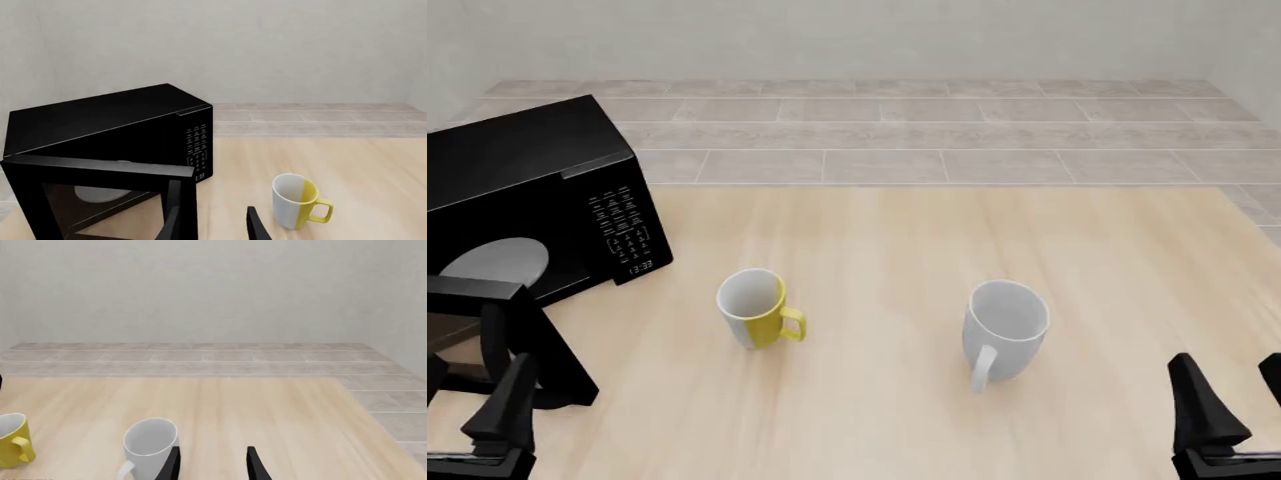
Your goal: Close the microwave.
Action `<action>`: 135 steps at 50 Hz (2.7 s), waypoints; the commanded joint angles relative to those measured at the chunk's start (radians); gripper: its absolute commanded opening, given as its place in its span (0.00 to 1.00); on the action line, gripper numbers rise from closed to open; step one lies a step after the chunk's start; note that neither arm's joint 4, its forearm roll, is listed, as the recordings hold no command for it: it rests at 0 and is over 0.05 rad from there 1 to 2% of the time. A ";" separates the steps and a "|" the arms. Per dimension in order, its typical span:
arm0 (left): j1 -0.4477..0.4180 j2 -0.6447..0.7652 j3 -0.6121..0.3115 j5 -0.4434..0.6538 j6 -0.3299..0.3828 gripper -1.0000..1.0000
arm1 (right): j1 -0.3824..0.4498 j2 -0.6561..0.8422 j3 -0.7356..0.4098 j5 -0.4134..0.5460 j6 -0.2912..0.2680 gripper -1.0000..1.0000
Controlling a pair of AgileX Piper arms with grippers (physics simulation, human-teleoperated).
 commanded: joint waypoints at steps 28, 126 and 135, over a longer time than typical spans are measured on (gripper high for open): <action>0.070 0.398 0.001 -0.330 0.015 1.00 | 0.001 0.030 0.002 -0.010 -0.025 1.00; 0.080 1.148 -0.271 -0.638 -0.049 1.00 | -0.009 0.000 0.002 0.035 0.006 1.00; 0.083 1.181 -0.330 -0.603 -0.039 1.00 | -0.009 0.001 0.002 0.033 0.004 1.00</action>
